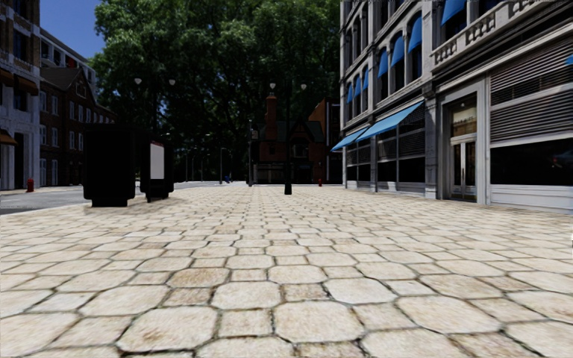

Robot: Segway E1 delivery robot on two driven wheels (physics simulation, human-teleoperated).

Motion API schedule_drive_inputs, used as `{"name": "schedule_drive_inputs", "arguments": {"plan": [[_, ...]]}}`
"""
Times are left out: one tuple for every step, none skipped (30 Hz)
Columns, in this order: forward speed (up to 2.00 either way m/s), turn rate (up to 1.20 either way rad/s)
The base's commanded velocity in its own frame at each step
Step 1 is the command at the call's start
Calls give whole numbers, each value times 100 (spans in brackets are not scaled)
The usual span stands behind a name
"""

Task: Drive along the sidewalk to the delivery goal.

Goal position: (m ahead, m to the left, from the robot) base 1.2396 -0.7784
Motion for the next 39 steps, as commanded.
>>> {"name": "schedule_drive_inputs", "arguments": {"plan": [[111, -32], [109, -32], [108, -32], [107, -32], [107, -32], [107, -32], [107, -32], [107, -32], [107, -32], [107, -32], [107, -32], [107, -32], [107, -32], [107, -32], [107, -32], [107, -32], [107, -32], [107, -32], [107, -32], [107, -32], [107, -32], [107, -32], [107, -32], [107, -32], [107, -32], [107, -32], [107, -32], [107, -32], [107, -32], [107, -32], [107, -32], [107, -32], [107, -32], [107, -32], [107, -32], [107, -32], [107, -32], [107, -32], [107, -32]]}}
